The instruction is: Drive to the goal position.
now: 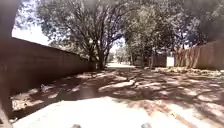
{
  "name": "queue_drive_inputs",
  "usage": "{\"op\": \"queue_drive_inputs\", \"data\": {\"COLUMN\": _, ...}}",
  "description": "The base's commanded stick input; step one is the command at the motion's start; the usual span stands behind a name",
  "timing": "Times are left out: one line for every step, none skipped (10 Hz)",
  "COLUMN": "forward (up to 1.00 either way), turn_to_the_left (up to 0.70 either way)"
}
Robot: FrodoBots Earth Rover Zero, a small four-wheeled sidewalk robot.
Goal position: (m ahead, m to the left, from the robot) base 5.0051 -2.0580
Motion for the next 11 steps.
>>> {"op": "queue_drive_inputs", "data": {"forward": 0.7, "turn_to_the_left": -0.08}}
{"op": "queue_drive_inputs", "data": {"forward": 0.7, "turn_to_the_left": 0.0}}
{"op": "queue_drive_inputs", "data": {"forward": 0.7, "turn_to_the_left": 0.0}}
{"op": "queue_drive_inputs", "data": {"forward": 0.7, "turn_to_the_left": 0.0}}
{"op": "queue_drive_inputs", "data": {"forward": 0.7, "turn_to_the_left": 0.0}}
{"op": "queue_drive_inputs", "data": {"forward": 0.7, "turn_to_the_left": 0.0}}
{"op": "queue_drive_inputs", "data": {"forward": 0.7, "turn_to_the_left": 0.0}}
{"op": "queue_drive_inputs", "data": {"forward": 0.7, "turn_to_the_left": 0.0}}
{"op": "queue_drive_inputs", "data": {"forward": 0.7, "turn_to_the_left": 0.0}}
{"op": "queue_drive_inputs", "data": {"forward": 0.7, "turn_to_the_left": 0.0}}
{"op": "queue_drive_inputs", "data": {"forward": 0.7, "turn_to_the_left": 0.0}}
